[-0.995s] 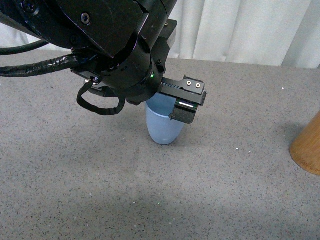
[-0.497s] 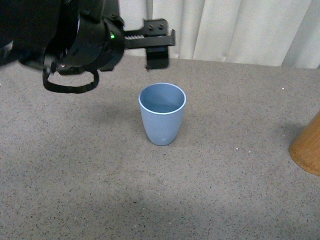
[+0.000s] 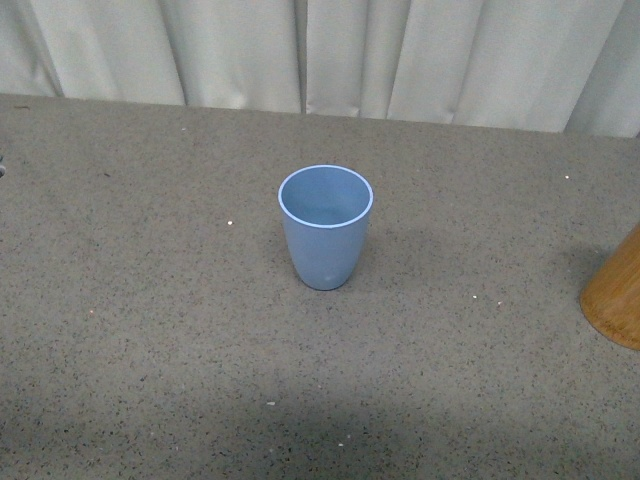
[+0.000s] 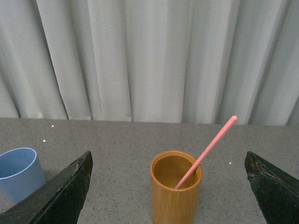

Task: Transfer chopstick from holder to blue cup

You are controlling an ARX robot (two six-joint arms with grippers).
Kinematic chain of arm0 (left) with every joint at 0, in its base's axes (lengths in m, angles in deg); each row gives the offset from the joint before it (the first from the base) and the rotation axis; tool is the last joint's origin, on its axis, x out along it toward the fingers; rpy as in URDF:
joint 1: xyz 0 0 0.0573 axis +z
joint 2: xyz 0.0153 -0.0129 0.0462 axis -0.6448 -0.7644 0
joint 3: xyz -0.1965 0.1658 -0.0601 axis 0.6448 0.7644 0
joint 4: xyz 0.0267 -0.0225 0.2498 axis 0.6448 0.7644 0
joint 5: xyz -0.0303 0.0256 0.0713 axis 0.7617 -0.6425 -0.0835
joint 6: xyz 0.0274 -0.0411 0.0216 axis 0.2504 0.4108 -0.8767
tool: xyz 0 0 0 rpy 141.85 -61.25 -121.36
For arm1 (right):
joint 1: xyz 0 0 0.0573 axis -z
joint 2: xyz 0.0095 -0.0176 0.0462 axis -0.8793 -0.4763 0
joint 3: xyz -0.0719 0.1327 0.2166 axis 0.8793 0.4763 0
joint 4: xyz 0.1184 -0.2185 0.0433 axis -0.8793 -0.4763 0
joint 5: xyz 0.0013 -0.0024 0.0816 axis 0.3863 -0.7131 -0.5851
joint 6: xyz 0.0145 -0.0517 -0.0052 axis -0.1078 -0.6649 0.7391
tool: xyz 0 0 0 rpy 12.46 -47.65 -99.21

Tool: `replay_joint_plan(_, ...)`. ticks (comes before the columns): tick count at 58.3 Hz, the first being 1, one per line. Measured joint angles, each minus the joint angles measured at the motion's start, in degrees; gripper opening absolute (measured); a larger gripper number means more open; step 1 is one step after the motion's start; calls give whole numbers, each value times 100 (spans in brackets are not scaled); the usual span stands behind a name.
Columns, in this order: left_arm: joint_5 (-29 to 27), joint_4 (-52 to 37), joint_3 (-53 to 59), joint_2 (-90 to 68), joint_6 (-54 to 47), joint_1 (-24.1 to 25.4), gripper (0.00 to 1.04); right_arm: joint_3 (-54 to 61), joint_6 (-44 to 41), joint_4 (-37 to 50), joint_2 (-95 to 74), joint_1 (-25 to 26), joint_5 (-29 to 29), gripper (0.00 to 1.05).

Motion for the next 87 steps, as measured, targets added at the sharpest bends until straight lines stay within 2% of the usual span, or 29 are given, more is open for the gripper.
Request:
replay_joint_plan(18,-2,155,0,428,-4,0,5,0,0,0,0,0,-17,95)
replay_joint_plan(21,0,157,0,431,-9,0,13,0,2,-4,-7,0,-9,95)
replay_joint_plan(25,-4,157,0,428,-9,0,26,-114,315,-101,-396,61,286,95)
replay_joint_plan(28,-4,160,0,435,-9,0,38,-254,669,713,-1550,575,9,95)
replay_joint_plan(32,-4,160,0,433,-9,0,54,-726,874,2223,-3602,1331,-280,95)
replay_joint_plan(38,-4,160,0,435,-9,0,76,-1515,1054,3187,-5810,1532,-254,95)
replay_joint_plan(41,-4,160,0,435,-9,0,90,-1915,1141,3248,-6752,1497,-219,95)
replay_joint_plan(44,-4,160,0,435,-17,0,100,-2260,1220,3248,-7458,1429,-96,95)
replay_joint_plan(47,-4,160,0,435,-24,0,97,-2533,1261,3248,-7875,1373,-2,95)
replay_joint_plan(56,-4,160,0,435,-24,0,98,-3171,1318,3248,-8625,1226,302,95)
replay_joint_plan(87,-4,160,0,435,-26,0,98,-4109,1309,3451,-10118,723,896,95)
